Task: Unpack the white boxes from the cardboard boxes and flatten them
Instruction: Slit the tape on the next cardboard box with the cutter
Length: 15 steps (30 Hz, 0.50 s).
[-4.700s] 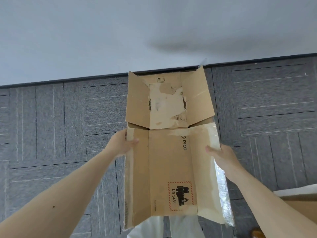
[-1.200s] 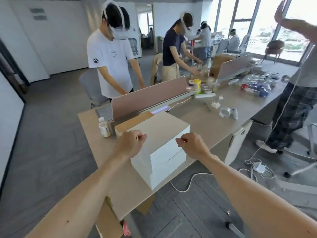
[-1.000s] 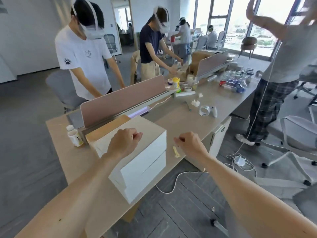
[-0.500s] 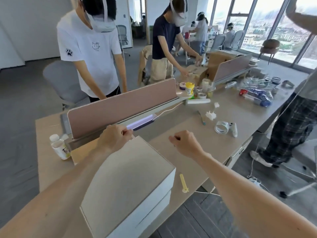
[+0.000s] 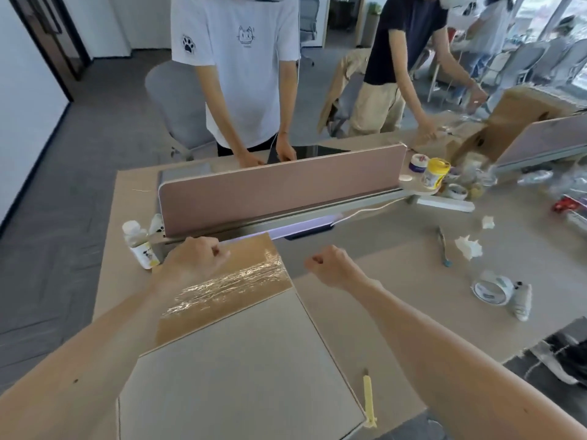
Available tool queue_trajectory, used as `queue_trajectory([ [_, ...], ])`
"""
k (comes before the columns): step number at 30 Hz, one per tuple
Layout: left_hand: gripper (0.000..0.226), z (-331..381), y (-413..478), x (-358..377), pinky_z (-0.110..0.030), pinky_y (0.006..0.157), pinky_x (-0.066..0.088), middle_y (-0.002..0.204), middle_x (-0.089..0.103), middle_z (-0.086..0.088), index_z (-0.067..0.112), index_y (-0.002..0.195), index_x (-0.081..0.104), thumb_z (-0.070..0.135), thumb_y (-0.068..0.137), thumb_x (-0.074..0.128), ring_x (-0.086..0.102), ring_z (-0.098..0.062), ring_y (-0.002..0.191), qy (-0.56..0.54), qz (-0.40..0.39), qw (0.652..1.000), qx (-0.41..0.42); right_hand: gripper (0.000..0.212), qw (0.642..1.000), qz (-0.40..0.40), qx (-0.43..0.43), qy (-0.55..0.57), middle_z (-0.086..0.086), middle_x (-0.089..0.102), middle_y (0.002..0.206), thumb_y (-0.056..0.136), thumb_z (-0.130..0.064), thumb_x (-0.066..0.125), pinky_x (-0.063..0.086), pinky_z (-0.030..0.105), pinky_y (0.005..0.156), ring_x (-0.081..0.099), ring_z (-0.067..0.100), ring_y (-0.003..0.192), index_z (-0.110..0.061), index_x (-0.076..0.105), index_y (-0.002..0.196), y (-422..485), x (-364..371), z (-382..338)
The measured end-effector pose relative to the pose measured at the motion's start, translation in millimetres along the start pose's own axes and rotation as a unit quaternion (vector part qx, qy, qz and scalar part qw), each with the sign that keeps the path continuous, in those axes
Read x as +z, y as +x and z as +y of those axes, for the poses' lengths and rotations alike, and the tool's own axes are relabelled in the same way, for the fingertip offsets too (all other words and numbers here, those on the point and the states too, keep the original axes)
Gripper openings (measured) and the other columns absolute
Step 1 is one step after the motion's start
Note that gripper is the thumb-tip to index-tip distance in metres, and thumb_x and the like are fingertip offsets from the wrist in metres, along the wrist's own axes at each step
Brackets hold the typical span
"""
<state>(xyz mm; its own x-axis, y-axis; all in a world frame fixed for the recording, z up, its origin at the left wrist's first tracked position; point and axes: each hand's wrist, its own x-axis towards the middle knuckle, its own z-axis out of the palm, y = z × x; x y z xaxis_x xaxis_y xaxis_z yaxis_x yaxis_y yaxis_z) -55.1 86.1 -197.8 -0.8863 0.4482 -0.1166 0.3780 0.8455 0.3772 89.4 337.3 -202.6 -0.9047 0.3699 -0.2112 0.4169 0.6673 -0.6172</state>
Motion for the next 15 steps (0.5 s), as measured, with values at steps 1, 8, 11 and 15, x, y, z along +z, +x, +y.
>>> queue_trajectory([
  [1, 0.031, -8.4, 1.9, 0.4, -0.033, 0.071, 0.052, 0.075, 0.067, 0.003, 0.025, 0.072, 0.059, 0.050, 0.092, 0.054, 0.064, -0.020, 0.075, 0.007, -0.018, 1.000, -0.018, 0.040, 1.000, -0.015, 0.006, -0.005, -0.002, 0.035, 0.055, 0.087, -0.017, 0.052, 0.029, 0.027, 0.049, 0.029, 0.017, 0.056, -0.018, 0.034, 0.051, 9.7, 5.0, 2.2],
  [8, 0.062, -69.9, -11.9, 2.7, -0.032, 0.082, 0.046, 0.116, 0.054, 0.003, 0.030, 0.123, 0.050, 0.052, 0.074, 0.080, 0.055, -0.020, 0.098, 0.039, -0.133, 0.981, -0.138, 0.019, 0.985, -0.138, -0.016, -0.103, 0.002, 0.064, 0.104, 0.096, -0.025, 0.051, 0.042, 0.027, 0.079, 0.059, 0.028, 0.108, -0.020, 0.068, 0.100, 49.4, 35.9, 14.8],
  [11, 0.092, -86.7, -15.1, 11.7, -0.033, 0.092, 0.046, 0.140, 0.050, -0.003, 0.028, 0.149, 0.027, 0.056, 0.076, 0.076, 0.054, -0.025, 0.118, 0.081, -0.193, 0.962, -0.176, 0.049, 0.982, -0.172, 0.001, -0.082, -0.001, 0.055, 0.139, 0.092, -0.040, 0.062, 0.040, 0.031, 0.101, 0.050, 0.023, 0.127, -0.026, 0.054, 0.138, 56.0, 51.7, 24.1],
  [15, 0.104, -96.1, -14.9, 27.9, -0.029, 0.063, 0.059, 0.128, 0.053, -0.005, 0.041, 0.150, 0.015, 0.056, 0.071, 0.080, 0.062, -0.021, 0.088, 0.055, -0.238, 0.948, -0.207, 0.059, 0.978, -0.197, -0.012, -0.063, 0.000, 0.045, 0.148, 0.094, -0.037, 0.059, 0.034, 0.032, 0.106, 0.042, 0.023, 0.134, -0.030, 0.037, 0.149, 52.4, 69.7, 32.6],
])
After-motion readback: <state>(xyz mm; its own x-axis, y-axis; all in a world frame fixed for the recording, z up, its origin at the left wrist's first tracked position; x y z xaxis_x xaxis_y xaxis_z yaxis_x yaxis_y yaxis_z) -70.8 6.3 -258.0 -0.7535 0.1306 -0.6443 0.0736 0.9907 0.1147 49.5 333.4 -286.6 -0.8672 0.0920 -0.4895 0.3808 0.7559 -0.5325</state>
